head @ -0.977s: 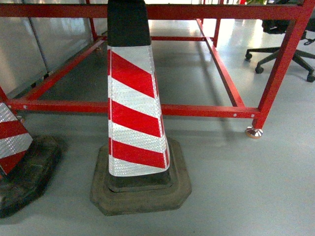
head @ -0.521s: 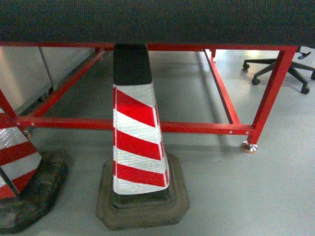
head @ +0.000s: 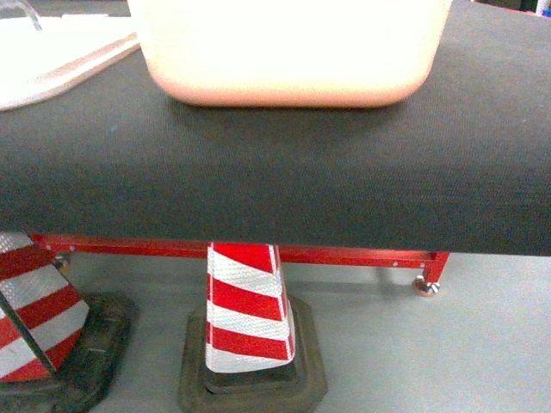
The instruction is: Pick capacitor and pack into box
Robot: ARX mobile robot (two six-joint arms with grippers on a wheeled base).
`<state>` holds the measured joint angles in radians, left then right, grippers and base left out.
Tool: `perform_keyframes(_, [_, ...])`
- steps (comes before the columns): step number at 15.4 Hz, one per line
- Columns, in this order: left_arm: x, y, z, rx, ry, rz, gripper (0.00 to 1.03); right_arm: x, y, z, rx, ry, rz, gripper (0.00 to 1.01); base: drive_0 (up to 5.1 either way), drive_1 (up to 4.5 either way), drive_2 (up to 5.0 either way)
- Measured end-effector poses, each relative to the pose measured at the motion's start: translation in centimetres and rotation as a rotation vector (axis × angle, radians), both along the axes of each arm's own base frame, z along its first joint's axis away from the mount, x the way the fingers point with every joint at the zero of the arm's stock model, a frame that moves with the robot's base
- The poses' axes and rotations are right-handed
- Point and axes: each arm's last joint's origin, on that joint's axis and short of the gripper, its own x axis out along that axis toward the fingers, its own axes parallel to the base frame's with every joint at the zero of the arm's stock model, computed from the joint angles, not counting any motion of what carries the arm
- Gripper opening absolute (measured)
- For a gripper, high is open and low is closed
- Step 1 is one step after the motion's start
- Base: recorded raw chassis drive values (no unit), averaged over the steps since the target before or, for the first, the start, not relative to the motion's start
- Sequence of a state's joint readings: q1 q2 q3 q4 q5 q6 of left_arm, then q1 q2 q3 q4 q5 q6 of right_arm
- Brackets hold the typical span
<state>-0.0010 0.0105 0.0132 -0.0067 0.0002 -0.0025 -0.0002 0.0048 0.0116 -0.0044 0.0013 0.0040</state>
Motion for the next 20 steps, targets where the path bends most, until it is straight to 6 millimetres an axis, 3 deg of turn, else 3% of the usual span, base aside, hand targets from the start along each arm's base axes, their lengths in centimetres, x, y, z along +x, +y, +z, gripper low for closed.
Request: perform_keyframes(20, [0.0,0.0,0.0,0.003,0.0,0.0,0.44,0.0,0.0,0.0,-0.002,0.0,0.001,0.98,0.1,4.12,-3.9])
